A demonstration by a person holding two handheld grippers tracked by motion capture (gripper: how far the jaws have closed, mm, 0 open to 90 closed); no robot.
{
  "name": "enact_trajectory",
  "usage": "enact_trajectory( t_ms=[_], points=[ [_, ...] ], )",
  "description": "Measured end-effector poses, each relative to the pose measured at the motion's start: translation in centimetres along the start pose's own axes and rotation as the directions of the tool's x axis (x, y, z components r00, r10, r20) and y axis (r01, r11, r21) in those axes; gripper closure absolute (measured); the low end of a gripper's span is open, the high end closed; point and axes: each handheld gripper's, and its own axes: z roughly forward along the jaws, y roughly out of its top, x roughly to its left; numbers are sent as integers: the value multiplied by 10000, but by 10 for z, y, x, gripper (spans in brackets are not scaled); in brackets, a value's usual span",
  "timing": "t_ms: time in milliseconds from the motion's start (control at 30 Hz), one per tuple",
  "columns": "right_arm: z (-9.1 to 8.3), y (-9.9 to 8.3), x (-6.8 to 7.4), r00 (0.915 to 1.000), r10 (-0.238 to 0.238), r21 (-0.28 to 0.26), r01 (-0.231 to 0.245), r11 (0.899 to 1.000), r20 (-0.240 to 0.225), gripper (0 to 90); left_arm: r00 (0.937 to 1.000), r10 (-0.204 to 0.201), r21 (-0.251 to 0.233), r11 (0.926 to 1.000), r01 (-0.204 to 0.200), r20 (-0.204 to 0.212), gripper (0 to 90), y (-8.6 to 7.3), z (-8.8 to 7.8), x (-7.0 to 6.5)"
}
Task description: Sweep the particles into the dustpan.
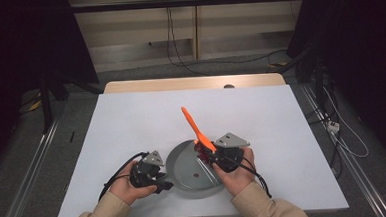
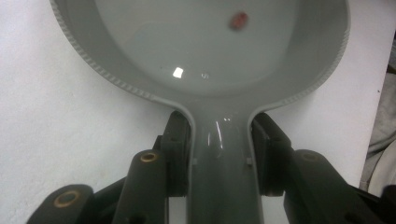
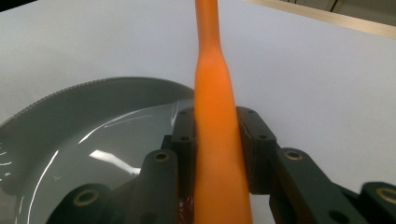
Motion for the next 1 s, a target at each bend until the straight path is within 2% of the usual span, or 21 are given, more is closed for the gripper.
enact_trajectory(
  t_ms=[133, 200, 267, 333, 433, 467, 600, 700, 800, 933, 1000],
  points=[
    [-3, 3, 4, 9985, 289, -202, -298, 9994, -465, 712, 10000, -31, 2, 10000, 31, 20, 629, 0, 0, 0],
    [-3, 4, 10, 9973, 175, -289, -196, 9994, -714, 713, 10000, -33, -24, 10000, 33, 6, 629, 0, 0, 0],
    [-2, 5, 16, 9929, 244, -329, -284, 9991, -1162, 714, 10000, 5, -43, 10000, -5, 23, 629, -1, 0, 1],
    [-2, 8, 20, 9928, -74, -467, 19, 9989, -1194, 714, 10000, -31, -62, 10000, 31, 5, 629, -2, 0, 1],
    [-4, 14, 13, 9917, 115, -707, -207, 9973, -1282, 714, 10000, -34, -51, 10000, 34, 4, 629, -2, -1, 2],
    [-5, 16, 8, 9923, 254, -786, -351, 9963, -1211, 714, 10000, 42, 5, 10000, -42, 32, 629, -2, -1, 3],
    [-5, 19, -16, 9968, 340, -1004, -412, 9941, -726, 713, 10000, 21, 45, 10000, -21, 48, 629, -3, -4, 4],
    [-2, 15, -33, 9985, 469, -986, -494, 9939, -273, 714, 9999, 117, 174, 9998, -118, 52, 630, -5, -7, 5],
    [-1, 7, -45, 9989, 392, -769, -371, 9964, 268, 713, 9996, 232, 244, 9994, -235, 131, 630, -6, -8, 4],
    [-2, -7, -48, 9967, -201, -439, 236, 9988, 789, 713, 9995, 261, 354, 9990, -267, 169, 629, -5, -7, 2],
    [-5, -10, -42, 9984, -163, -532, 192, 9984, 541, 713, 9998, 141, 315, 9994, -146, 158, 629, -5, -7, 2]
  ],
)
